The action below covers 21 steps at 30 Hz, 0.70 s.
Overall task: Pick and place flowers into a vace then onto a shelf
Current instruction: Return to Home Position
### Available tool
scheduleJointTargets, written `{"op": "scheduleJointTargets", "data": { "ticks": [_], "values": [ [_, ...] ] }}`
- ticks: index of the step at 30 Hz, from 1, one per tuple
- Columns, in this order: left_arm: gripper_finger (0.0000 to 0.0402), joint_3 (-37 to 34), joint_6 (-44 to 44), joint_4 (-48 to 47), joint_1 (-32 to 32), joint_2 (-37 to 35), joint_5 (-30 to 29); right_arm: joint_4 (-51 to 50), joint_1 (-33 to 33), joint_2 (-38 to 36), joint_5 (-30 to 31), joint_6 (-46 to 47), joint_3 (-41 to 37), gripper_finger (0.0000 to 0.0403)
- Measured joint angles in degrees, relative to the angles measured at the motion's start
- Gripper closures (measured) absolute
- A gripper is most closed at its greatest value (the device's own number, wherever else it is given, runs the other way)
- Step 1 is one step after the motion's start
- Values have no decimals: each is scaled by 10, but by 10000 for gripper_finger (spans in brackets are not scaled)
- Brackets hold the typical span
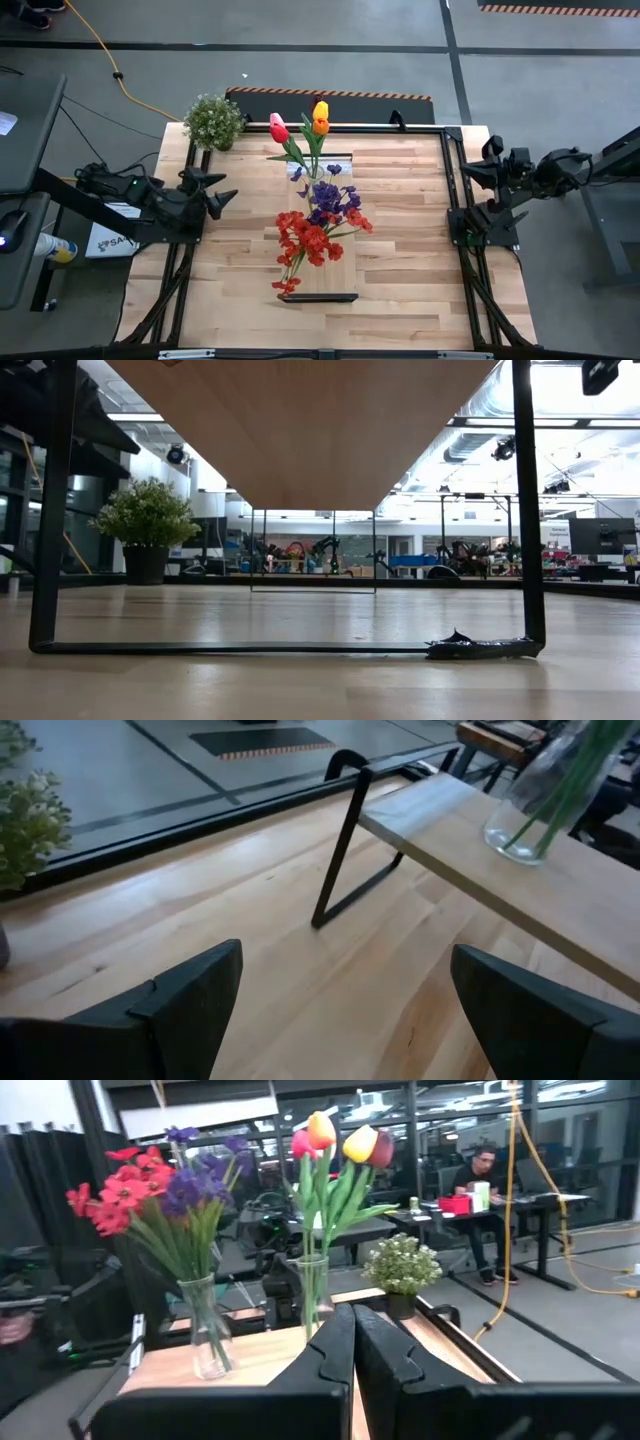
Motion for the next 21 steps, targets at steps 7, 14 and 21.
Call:
{"op": "scheduleJointTargets", "data": {
  "ticks": [7,14,21],
  "values": [
    [10,0,17,-1,0,-27,23,0,0,0,-33,0,0,403],
    [9,-31,19,84,0,-26,84,27,0,1,-60,-3,0,403],
    [10,-105,32,210,0,-26,103,116,0,1,-68,-30,-53,403]
  ]
}}
